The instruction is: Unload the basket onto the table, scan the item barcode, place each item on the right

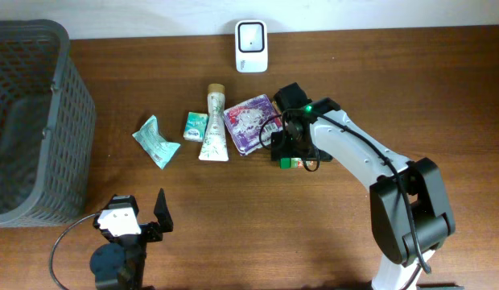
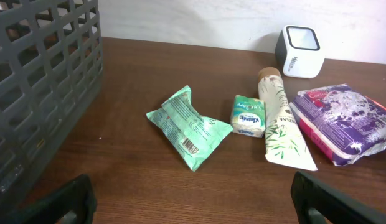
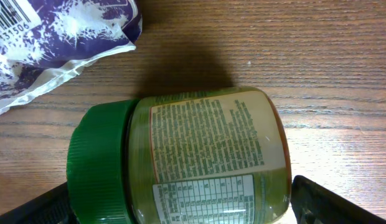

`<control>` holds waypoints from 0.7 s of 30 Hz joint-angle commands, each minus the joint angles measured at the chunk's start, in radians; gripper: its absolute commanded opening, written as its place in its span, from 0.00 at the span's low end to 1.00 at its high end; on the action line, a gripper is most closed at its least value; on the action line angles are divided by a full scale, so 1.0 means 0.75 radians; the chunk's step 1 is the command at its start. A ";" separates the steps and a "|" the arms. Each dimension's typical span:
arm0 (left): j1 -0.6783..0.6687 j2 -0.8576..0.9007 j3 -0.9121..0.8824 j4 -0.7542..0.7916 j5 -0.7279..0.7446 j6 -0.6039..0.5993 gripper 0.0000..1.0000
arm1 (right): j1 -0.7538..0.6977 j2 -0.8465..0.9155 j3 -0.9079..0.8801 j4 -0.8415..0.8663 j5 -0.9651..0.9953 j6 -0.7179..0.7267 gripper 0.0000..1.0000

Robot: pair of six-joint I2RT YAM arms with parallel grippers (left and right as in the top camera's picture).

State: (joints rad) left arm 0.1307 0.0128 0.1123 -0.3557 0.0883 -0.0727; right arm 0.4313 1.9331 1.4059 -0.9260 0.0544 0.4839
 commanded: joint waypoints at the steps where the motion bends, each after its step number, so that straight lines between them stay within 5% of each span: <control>1: 0.005 -0.008 -0.003 -0.008 -0.009 -0.012 0.99 | 0.010 0.006 -0.010 0.009 0.000 0.021 0.95; 6: 0.005 -0.008 -0.003 -0.008 -0.009 -0.012 0.99 | 0.001 0.005 -0.002 0.033 -0.116 0.019 0.73; 13: 0.005 -0.008 -0.003 -0.008 -0.009 -0.012 0.99 | -0.089 0.005 0.016 0.039 -0.345 -0.041 0.74; 21: 0.005 -0.008 -0.003 -0.008 -0.009 -0.012 0.99 | -0.385 0.005 0.017 0.038 -1.090 -0.326 0.74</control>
State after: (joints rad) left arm 0.1307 0.0128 0.1123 -0.3557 0.0883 -0.0727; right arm 0.2153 1.9350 1.4170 -0.8982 -0.4641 0.3592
